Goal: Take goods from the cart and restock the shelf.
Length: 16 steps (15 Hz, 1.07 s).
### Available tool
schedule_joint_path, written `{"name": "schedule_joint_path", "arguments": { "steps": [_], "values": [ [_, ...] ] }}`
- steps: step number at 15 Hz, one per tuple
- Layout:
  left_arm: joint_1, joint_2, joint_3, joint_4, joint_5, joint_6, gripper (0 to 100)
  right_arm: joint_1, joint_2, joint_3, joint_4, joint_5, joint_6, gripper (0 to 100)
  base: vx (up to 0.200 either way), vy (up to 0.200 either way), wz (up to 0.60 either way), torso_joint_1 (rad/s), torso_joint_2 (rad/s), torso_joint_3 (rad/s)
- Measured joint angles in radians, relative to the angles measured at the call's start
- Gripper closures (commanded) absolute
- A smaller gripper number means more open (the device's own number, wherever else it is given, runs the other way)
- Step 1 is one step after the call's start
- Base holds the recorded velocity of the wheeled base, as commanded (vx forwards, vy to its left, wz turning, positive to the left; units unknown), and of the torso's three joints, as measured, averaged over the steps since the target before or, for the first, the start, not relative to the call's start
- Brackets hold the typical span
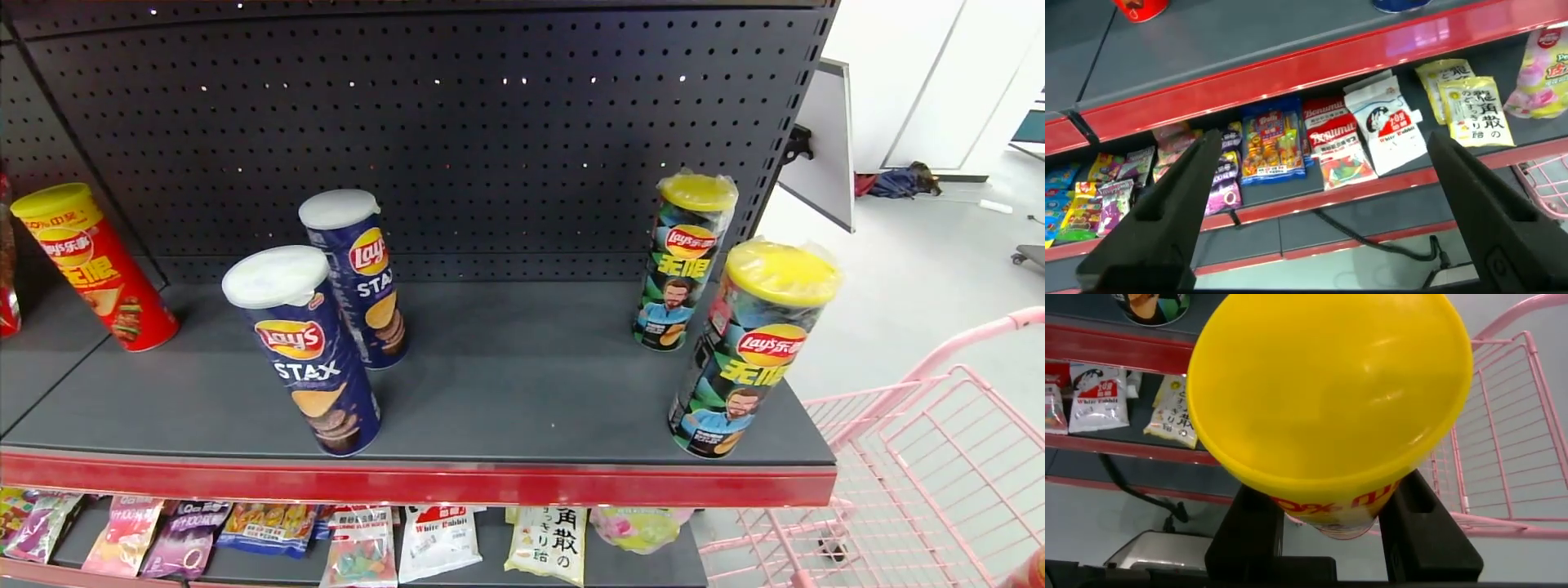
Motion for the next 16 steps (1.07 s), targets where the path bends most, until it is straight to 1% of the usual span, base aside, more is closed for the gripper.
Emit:
{"name": "schedule_joint_path", "arguments": {
  "steps": [1, 5, 16],
  "values": [
    [0.000, 0.000, 0.000, 0.000, 0.000, 0.000, 0, 0.001, -0.026, 0.010, 0.001, -0.001, 0.003, 100, 0.000, 0.000, 0.00, 0.000, 0.00, 0.000],
    [0.000, -0.003, 0.001, -0.002, -0.007, 0.001, 0, 0.003, -0.087, 0.029, 0.002, -0.002, 0.017, 100, 0.000, 0.200, 0.00, -0.001, 0.00, -0.001],
    [-0.001, -0.026, 0.001, 0.000, -0.006, 0.000, 0, 0.004, -0.099, 0.043, 0.000, 0.008, 0.016, 100, 0.000, 0.200, 0.00, 0.002, 0.00, 0.001]
  ]
}}
